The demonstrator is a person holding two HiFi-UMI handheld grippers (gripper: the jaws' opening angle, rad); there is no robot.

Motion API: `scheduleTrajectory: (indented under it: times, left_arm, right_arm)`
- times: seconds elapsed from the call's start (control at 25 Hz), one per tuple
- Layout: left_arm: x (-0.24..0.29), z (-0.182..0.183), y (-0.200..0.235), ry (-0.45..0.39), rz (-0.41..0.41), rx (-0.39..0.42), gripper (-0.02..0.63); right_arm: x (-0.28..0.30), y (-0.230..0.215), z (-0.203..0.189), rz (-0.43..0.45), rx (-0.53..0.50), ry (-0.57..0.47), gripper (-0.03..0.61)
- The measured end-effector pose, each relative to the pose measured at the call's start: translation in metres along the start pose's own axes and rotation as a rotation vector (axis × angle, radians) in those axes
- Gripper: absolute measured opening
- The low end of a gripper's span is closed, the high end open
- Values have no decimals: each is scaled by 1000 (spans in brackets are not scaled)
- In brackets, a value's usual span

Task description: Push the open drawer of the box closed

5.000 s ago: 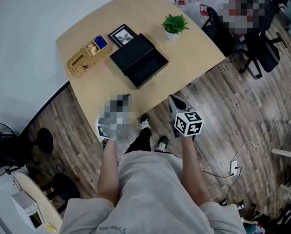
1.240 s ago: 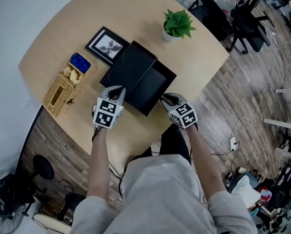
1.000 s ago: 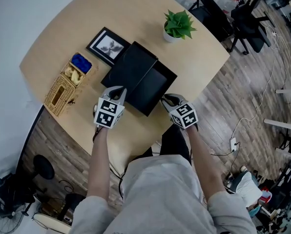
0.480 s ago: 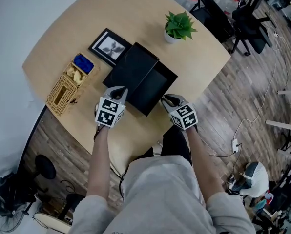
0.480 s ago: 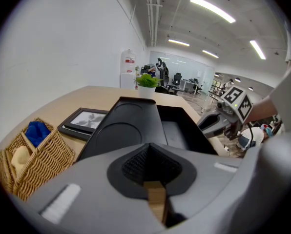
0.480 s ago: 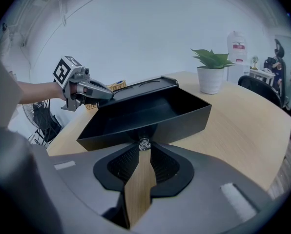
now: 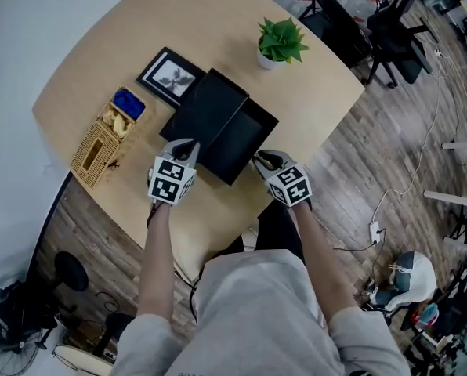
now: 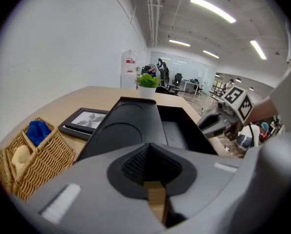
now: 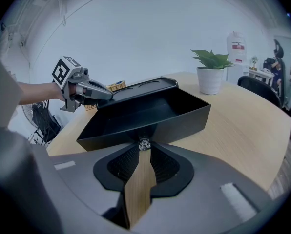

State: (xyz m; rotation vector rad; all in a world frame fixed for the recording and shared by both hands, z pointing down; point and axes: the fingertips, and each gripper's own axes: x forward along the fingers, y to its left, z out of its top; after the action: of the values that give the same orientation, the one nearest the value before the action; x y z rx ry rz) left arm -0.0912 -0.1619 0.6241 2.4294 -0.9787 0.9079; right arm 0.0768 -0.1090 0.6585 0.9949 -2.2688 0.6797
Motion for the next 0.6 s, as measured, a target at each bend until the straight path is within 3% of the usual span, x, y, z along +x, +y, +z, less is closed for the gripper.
scheduleTrajectory:
  times: [0.6]
  left_arm:
    - [0, 1, -1, -1, 0, -3, 52]
  right_arm:
    - [5, 1, 7, 1, -6, 0, 71]
